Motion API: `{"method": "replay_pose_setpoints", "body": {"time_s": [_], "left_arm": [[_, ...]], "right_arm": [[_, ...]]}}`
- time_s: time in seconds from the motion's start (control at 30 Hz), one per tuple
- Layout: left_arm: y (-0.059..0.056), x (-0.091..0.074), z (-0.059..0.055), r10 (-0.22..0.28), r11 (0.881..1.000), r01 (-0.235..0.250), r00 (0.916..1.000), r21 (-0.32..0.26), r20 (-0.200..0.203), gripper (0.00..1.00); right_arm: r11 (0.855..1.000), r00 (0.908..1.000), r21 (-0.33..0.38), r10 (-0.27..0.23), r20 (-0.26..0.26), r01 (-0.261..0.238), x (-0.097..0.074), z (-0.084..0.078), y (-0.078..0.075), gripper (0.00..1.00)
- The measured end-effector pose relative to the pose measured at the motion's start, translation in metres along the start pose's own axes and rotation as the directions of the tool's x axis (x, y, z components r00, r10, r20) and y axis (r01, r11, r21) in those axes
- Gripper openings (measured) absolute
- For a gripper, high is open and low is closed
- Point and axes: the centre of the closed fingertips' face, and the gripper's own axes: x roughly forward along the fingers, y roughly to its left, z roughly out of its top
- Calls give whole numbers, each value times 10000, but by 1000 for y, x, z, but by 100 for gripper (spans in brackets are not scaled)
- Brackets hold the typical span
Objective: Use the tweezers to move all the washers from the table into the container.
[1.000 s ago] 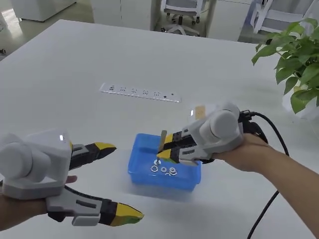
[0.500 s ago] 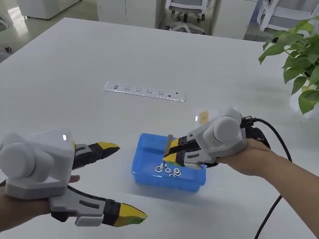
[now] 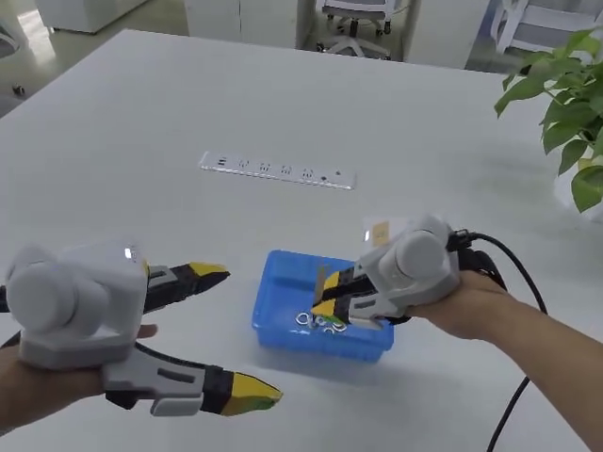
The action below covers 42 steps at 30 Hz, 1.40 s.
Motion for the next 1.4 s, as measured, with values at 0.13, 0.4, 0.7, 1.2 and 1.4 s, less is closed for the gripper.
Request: {"method": "replay_pose_setpoints", "body": {"time_s": [0.13,0.4,0.7,1.2,1.4], "left_arm": [[1,3,1,-32,10000,32,10000,43,-31,95],[7,14,4,-307,9989,318,9990,358,-311,86],[13,34,17,-882,9939,906,9953,622,-398,62],[27,63,24,-989,9768,1074,9936,1853,-547,24],[24,69,23,-1281,9656,1414,9890,2180,-742,14]], "right_arm": [[10000,10000,57,63,-33,-63,2,-3,2,9],[9998,9999,106,139,-69,-139,5,-8,5,10],[9997,9998,121,197,-27,-197,7,-9,5,10],[9998,9998,-40,199,-97,-199,6,-10,7,10],[9996,9997,-177,220,-136,-222,6,-10,8,10]]}}
